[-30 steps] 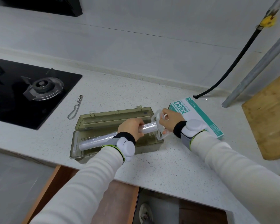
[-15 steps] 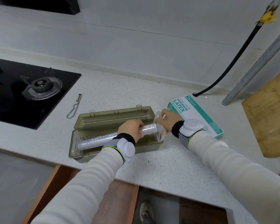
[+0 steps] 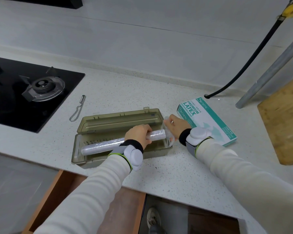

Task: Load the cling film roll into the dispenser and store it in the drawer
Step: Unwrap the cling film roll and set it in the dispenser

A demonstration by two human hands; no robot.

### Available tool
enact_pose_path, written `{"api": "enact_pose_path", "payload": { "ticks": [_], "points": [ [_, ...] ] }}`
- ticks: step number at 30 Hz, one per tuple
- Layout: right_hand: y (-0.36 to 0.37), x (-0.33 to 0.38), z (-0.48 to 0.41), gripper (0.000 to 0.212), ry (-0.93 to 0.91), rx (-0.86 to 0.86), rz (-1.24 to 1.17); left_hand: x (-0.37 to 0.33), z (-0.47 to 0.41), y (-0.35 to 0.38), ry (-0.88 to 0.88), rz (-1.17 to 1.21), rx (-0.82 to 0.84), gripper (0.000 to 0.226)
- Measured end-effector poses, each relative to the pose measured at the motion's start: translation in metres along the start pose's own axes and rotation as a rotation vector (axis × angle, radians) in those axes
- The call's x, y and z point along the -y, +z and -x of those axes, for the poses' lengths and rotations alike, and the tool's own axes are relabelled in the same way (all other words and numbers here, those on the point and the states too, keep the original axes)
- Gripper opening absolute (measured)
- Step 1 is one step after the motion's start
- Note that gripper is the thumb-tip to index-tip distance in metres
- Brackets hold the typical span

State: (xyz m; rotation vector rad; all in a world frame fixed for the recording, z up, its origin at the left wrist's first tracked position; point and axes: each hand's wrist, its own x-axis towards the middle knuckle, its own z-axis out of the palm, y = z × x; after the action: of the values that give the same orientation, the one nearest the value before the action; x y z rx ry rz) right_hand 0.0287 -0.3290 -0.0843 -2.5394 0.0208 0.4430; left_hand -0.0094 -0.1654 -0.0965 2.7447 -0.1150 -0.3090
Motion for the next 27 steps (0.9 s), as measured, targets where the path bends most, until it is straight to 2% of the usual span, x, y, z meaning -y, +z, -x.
{"api": "enact_pose_path", "payload": {
  "ticks": [4, 7, 14, 20, 27],
  "points": [
    [0.007, 0.003, 0.002, 0.035, 0.064, 0.040, -0.050, 0.000, -0.001, 0.002, 0.009, 0.001, -0.020, 0.038],
    [0.007, 0.007, 0.000, 0.036, 0.065, 0.087, 0.004, 0.000, -0.002, 0.004, 0.003, -0.005, -0.032, 0.037],
    [0.009, 0.007, -0.003, 0.033, 0.032, 0.032, 0.130, -0.001, -0.001, 0.006, 0.000, -0.014, -0.047, 0.038],
    [0.006, 0.003, 0.001, 0.039, -0.005, 0.019, 0.138, -0.005, 0.001, 0.006, 0.002, -0.011, -0.057, 0.037],
    [0.013, 0.004, 0.009, 0.032, -0.043, -0.017, 0.156, -0.004, 0.005, 0.006, 0.000, -0.003, -0.067, 0.035]
  ]
}}
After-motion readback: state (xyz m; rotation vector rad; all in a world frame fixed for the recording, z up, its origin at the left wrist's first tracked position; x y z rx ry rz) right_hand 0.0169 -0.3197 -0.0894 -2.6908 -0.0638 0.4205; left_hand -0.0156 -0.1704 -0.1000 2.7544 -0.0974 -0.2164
